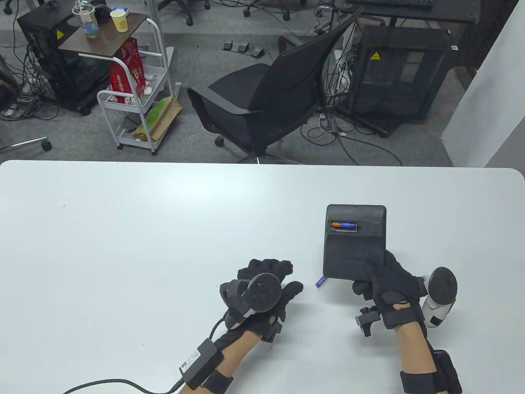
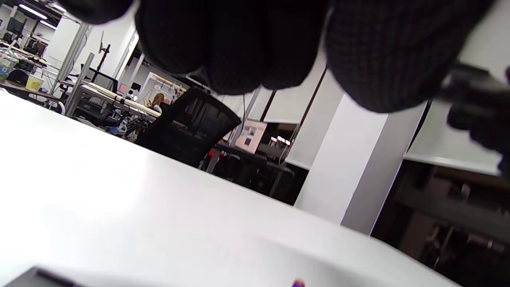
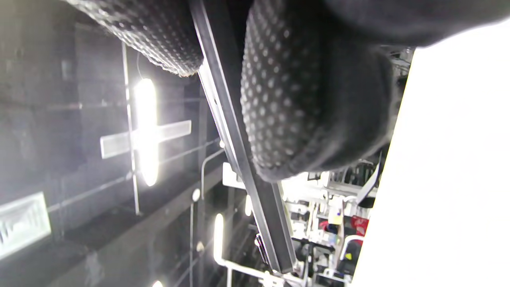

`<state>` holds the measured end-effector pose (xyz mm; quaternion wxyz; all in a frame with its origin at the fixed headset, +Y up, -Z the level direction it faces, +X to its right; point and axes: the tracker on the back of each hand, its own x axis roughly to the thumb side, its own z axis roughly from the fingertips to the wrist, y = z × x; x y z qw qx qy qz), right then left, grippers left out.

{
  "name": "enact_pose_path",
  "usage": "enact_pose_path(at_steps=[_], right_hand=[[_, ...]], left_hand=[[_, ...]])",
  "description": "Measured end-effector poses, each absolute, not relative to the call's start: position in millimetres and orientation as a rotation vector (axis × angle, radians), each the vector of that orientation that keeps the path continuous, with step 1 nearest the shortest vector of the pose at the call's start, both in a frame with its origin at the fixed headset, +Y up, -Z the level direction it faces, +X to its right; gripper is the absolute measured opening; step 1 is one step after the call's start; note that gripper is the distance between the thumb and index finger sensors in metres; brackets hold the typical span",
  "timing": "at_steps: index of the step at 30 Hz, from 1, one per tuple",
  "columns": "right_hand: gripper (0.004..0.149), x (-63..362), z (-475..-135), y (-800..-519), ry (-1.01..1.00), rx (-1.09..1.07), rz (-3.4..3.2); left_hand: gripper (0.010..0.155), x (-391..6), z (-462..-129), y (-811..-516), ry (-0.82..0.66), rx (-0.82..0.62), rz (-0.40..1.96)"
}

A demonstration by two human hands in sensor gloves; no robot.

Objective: Fit batteries into calculator, then fit battery cover

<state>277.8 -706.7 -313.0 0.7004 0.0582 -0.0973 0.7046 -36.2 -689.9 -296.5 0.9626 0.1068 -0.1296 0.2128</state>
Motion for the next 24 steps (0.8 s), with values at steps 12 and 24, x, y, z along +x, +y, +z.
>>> enact_pose_path(at_steps=[12,24], right_hand=[[0.053,307.3,-318.5,-715.6,-0.280,0.050,1.573],[0.053,325.8,-319.7,-715.6,-0.308,0.021,1.533]], left_hand=[[0.072,24.3,-323.0,-696.4,-0.270,0.118,0.300],[0.070,63.7,-346.4,-711.9,-0.199,0.019,0.181]])
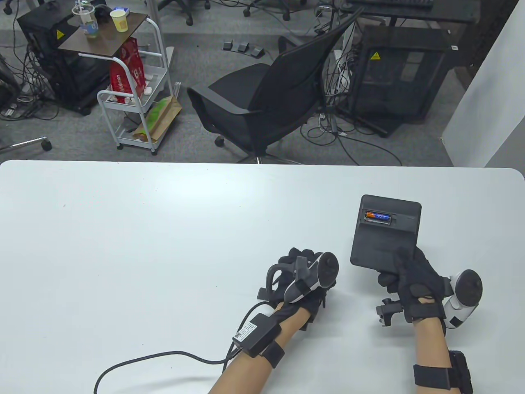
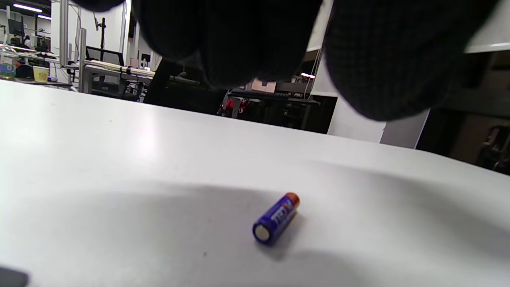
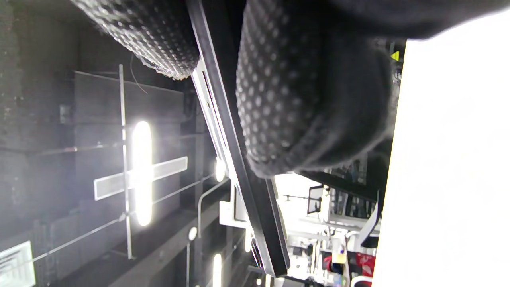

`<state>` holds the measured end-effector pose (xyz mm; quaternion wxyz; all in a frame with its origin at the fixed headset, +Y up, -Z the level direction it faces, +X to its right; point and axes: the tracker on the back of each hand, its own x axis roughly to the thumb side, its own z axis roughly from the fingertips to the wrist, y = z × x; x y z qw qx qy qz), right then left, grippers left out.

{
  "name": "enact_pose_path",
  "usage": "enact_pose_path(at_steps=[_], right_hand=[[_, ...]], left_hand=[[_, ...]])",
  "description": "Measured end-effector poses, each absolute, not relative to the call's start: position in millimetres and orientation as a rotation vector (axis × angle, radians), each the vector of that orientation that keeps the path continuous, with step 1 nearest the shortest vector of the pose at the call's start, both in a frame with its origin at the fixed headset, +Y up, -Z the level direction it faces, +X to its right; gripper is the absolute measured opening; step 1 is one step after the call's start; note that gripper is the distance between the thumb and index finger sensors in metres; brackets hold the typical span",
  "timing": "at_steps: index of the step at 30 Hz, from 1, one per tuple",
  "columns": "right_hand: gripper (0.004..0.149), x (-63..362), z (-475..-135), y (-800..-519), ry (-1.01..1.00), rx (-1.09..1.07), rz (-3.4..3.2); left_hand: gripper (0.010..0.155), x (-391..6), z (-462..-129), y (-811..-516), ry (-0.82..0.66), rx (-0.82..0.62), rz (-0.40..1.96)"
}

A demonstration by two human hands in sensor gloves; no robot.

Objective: Fit batteries into calculator, then fit battery cover

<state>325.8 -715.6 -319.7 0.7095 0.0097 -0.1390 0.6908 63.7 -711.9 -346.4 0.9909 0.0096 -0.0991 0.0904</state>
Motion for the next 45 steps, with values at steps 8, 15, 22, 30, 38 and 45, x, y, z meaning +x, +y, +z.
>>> enact_pose_path(at_steps=[8,15,22,30,38,45], right_hand=[[0.053,331.0,-321.9,-718.4,-0.295,0.014,1.530],[0.053,334.3,-321.0,-719.1,-0.293,-0.004,1.510],[0.053,335.7,-320.2,-718.7,-0.296,-0.022,1.500],[0.053,336.7,-319.7,-719.7,-0.286,-0.031,1.491],[0.053,337.7,-320.2,-720.7,-0.289,-0.038,1.493],[0.054,338.0,-320.2,-721.0,-0.292,-0.039,1.493]], left_hand=[[0.064,78.1,-357.6,-734.1,-0.151,-0.039,0.143],[0.062,87.1,-364.8,-740.5,-0.090,-0.045,0.065],[0.060,97.9,-368.4,-752.0,-0.074,-0.149,0.036],[0.046,106.7,-367.4,-752.7,-0.101,-0.084,0.023],[0.050,102.5,-372.4,-755.3,-0.193,-0.087,-0.004],[0.051,86.9,-368.3,-722.0,-0.201,-0.070,0.103]])
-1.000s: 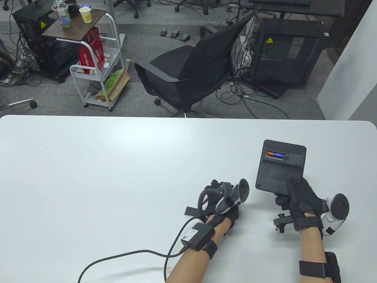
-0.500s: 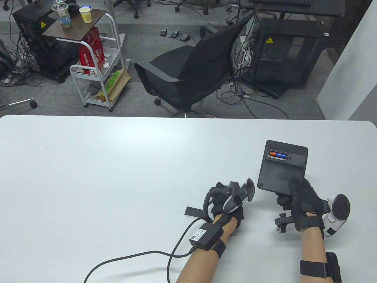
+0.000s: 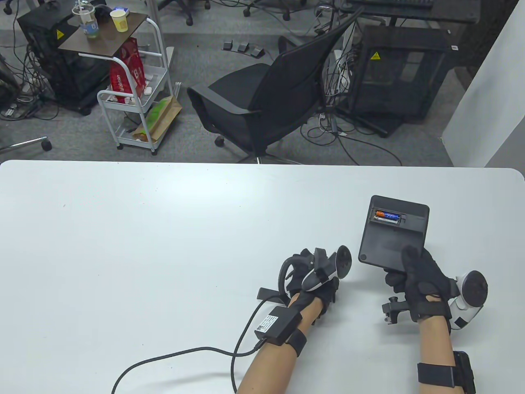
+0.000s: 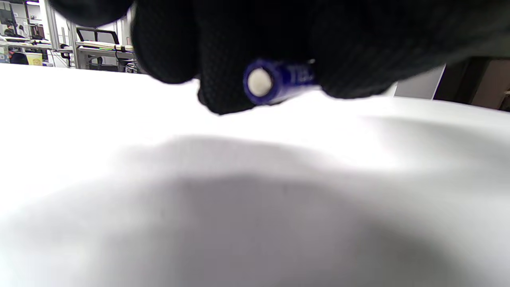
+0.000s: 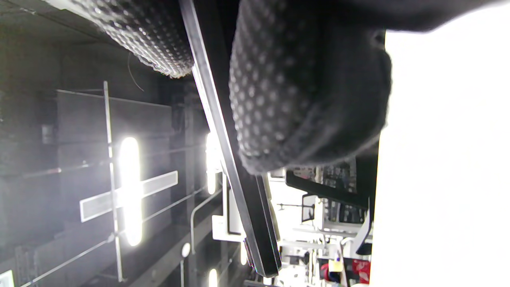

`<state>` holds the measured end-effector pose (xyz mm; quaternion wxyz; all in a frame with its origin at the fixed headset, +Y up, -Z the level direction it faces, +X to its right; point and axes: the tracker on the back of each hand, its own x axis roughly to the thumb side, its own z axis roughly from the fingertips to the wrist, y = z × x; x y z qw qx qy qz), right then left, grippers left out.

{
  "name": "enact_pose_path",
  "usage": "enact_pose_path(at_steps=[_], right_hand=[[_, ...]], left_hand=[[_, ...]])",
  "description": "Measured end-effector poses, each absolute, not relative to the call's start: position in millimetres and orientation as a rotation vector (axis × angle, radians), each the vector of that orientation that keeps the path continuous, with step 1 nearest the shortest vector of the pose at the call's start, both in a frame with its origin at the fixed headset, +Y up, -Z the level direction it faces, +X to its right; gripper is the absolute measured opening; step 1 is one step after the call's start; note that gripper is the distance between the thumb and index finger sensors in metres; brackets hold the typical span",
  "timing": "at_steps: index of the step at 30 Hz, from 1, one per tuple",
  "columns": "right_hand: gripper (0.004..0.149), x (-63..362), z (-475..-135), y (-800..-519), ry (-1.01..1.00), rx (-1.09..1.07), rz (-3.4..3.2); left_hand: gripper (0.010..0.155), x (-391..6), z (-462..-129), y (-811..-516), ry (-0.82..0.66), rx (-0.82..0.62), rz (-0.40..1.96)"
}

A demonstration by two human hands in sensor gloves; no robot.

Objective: Fit batteries into calculator, then fit battery cover

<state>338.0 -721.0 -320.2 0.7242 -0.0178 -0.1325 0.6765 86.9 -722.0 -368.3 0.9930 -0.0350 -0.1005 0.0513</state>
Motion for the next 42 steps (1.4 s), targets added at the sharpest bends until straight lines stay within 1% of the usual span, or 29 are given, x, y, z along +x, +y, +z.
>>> enact_pose_path(at_steps=[3,8,10,13,17,20,22,26,27,29,35,38,42], right_hand=[[0.053,337.6,-320.3,-721.3,-0.291,-0.035,1.494],[0.054,334.1,-320.0,-720.0,-0.286,-0.022,1.508],[0.054,332.6,-320.0,-719.7,-0.282,-0.017,1.509],[0.054,329.5,-320.0,-719.0,-0.271,-0.007,1.506],[0.054,325.3,-319.9,-717.3,-0.262,0.008,1.513],[0.054,322.2,-320.8,-716.6,-0.252,0.021,1.536],[0.054,319.5,-321.3,-717.5,-0.240,0.024,1.533],[0.054,313.0,-321.4,-718.2,-0.213,0.040,1.519],[0.054,311.1,-321.2,-717.8,-0.211,0.044,1.526],[0.054,307.7,-320.8,-717.9,-0.205,0.053,1.550],[0.054,291.7,-321.1,-720.0,-0.156,0.091,1.590],[0.054,282.8,-321.2,-720.7,-0.130,0.114,1.614],[0.054,270.0,-321.0,-722.1,-0.090,0.150,1.643]], left_hand=[[0.050,73.8,-364.4,-703.5,-0.199,-0.034,0.174],[0.048,45.0,-357.5,-687.7,-0.170,0.032,0.336],[0.049,32.8,-353.0,-681.8,-0.171,0.092,0.369],[0.054,11.2,-345.6,-674.2,-0.178,0.140,0.416],[0.076,-13.9,-340.2,-667.9,-0.224,0.169,0.500],[0.079,-30.0,-336.0,-665.3,-0.251,0.171,0.560],[0.076,-39.4,-332.1,-664.5,-0.267,0.191,0.594],[0.062,-55.9,-325.8,-667.5,-0.247,0.233,0.610],[0.057,-60.7,-324.0,-669.3,-0.238,0.213,0.609],[0.052,-69.2,-321.6,-672.8,-0.238,0.261,0.657],[0.050,-90.3,-314.9,-678.8,-0.202,0.394,0.701],[0.048,-95.5,-312.7,-677.2,-0.145,0.417,0.668],[0.047,-99.4,-306.8,-672.6,-0.155,0.492,0.677]])
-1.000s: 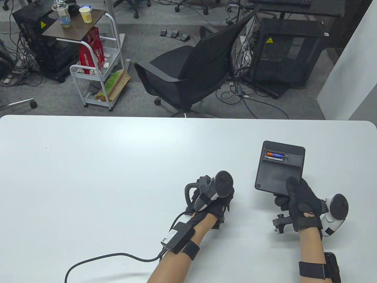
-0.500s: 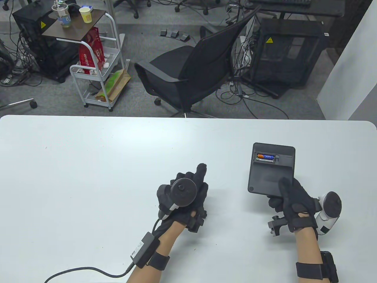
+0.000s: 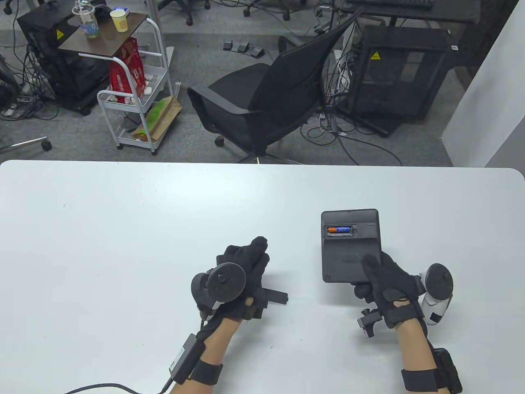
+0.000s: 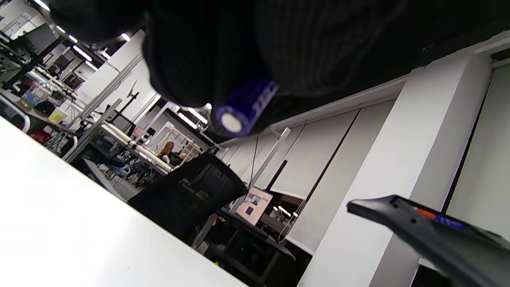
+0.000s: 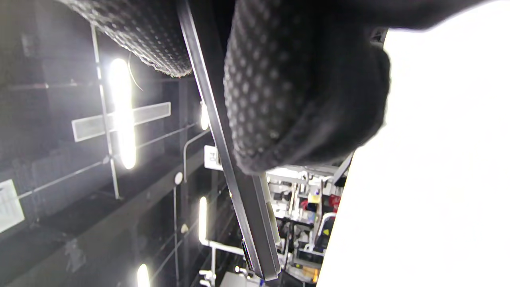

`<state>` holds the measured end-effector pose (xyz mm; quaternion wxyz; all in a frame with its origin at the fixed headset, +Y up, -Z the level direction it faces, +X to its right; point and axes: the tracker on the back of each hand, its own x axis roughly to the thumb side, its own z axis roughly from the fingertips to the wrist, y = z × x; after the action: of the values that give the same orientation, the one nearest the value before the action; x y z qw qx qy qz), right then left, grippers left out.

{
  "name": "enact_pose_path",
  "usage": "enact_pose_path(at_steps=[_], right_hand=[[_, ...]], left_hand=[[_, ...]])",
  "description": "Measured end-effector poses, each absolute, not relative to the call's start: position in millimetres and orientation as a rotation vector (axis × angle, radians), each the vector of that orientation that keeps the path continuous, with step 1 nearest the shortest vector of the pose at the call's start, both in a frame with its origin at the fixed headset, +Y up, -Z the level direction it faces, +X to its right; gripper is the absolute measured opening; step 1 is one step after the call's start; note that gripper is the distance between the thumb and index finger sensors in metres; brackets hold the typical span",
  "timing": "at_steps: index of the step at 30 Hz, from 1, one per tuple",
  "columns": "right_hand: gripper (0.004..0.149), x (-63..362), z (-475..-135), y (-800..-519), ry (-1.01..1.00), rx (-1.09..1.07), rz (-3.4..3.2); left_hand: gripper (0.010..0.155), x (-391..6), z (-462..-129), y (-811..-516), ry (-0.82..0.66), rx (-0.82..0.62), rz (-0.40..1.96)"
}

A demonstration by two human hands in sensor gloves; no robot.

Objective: Fit batteries into calculator, then fit battery cover

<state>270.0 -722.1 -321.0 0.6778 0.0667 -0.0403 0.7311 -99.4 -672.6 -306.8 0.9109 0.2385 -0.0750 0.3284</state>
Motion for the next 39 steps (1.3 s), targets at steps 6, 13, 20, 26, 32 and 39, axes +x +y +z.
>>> enact_pose_path(at_steps=[6,13,20,26,32,39], right_hand=[[0.054,248.6,-317.4,-719.6,-0.042,0.213,1.678],[0.054,224.1,-311.5,-721.0,0.026,0.267,1.753],[0.054,204.0,-305.4,-723.1,0.101,0.311,1.798],[0.054,192.9,-302.0,-726.2,0.152,0.336,1.820],[0.054,185.9,-299.1,-725.3,0.170,0.356,1.818],[0.054,184.6,-297.3,-723.1,0.168,0.371,1.813]], left_hand=[[0.046,-102.6,-296.8,-666.9,-0.214,0.560,0.709],[0.044,-104.5,-291.8,-661.4,-0.286,0.557,0.782],[0.044,-102.3,-288.5,-660.4,-0.323,0.582,0.802],[0.043,-94.3,-285.1,-660.3,-0.382,0.607,0.762],[0.043,-84.9,-280.5,-660.4,-0.437,0.633,0.666],[0.043,-76.5,-276.4,-660.7,-0.471,0.669,0.554]])
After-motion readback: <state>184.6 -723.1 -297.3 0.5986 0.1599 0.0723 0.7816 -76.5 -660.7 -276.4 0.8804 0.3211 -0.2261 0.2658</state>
